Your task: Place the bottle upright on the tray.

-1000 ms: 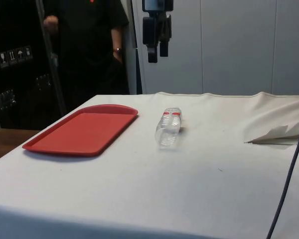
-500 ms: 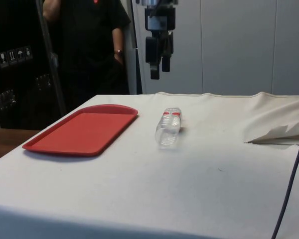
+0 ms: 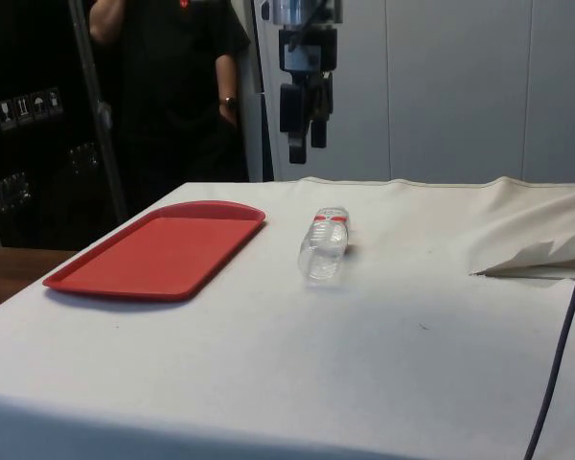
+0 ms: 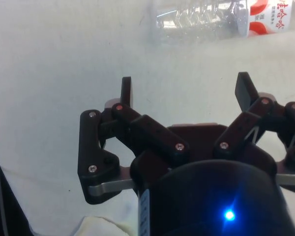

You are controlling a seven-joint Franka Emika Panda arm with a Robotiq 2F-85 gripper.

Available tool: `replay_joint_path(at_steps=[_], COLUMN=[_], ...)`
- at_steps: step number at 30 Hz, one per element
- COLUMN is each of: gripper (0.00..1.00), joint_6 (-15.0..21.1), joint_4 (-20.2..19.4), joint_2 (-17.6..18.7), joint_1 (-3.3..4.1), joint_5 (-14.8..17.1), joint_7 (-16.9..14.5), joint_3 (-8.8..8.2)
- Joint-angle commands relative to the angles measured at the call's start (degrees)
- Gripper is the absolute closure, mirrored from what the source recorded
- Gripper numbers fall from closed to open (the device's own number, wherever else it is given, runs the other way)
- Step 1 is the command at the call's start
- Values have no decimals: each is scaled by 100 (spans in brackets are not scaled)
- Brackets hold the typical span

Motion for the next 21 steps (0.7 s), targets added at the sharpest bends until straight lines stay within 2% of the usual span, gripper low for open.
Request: replay_joint_path(at_steps=[1, 5, 12, 15, 21], gripper=[0, 0, 0, 0, 0], joint_6=[34, 11, 201, 138, 195], joint_4=[-6, 0, -34, -11, -6], joint_2=[23, 57, 212, 235, 292], joint_1=[0, -6, -46, -46, -86], joint_5=[-6, 6, 34, 23, 29], joint_7=[11, 0, 23, 23, 132], joint_3=[0, -6, -74, -80, -143])
